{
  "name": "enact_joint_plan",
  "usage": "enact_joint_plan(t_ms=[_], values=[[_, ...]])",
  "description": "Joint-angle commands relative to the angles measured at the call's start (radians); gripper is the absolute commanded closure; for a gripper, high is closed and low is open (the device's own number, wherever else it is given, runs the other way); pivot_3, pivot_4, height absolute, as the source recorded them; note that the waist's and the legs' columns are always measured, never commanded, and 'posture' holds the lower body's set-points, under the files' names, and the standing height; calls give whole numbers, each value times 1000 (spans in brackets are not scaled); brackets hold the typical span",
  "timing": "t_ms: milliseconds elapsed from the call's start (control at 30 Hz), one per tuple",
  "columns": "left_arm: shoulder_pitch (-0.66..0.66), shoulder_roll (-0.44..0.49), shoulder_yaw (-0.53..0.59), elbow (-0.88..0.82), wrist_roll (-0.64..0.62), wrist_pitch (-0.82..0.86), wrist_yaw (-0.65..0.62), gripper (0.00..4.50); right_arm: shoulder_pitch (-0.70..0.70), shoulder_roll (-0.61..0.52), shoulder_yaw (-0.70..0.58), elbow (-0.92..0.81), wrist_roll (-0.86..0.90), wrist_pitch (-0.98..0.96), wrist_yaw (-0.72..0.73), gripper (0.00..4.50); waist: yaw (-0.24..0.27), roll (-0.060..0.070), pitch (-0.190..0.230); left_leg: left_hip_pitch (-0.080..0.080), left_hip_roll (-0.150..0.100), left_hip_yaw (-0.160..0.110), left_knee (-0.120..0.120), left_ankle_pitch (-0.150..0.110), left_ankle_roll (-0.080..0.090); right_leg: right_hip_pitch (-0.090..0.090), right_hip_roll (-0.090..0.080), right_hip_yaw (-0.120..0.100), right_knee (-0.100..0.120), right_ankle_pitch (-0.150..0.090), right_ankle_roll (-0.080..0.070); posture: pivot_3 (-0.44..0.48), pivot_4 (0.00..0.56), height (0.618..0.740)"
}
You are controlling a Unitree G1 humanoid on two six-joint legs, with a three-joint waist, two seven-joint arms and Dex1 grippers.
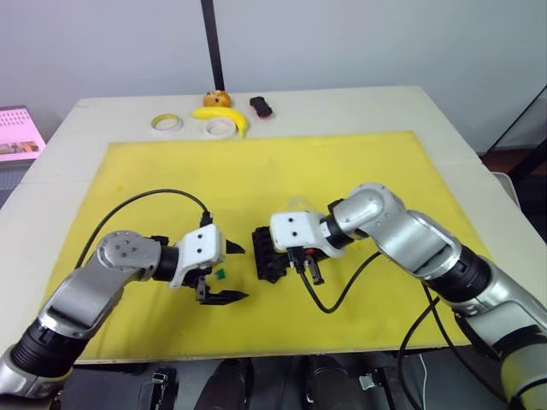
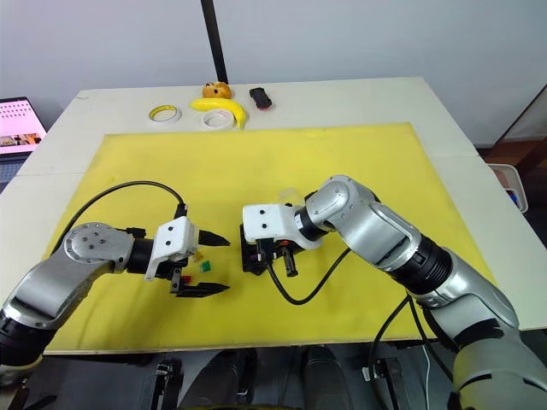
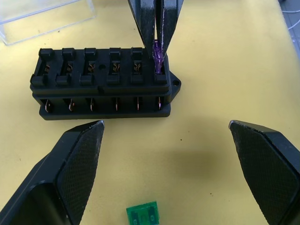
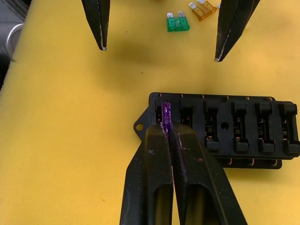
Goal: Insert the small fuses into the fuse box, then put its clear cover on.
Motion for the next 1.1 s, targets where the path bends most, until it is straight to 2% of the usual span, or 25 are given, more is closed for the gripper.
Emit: enact_joint_plan(t_ms=[33,533,1100], values=[[-15,-2,6,-22,-1,-4,3,20,-3,1,7,-19,-9,-6,11,4500,0,0,0,0,0,0,0,0,0,0,0,0,0,0,0,0,150,740],[-7,-2,3,-24,1,-5,5,20,-19,1,-19,-42,0,-5,22,4500,0,0,0,0,0,0,0,0,0,0,0,0,0,0,0,0,150,740],[-4,-6,-3,-35,5,-1,14,20,0,7,10,4,-40,-29,5,4500,0,0,0,0,0,0,0,0,0,0,0,0,0,0,0,0,150,740]])
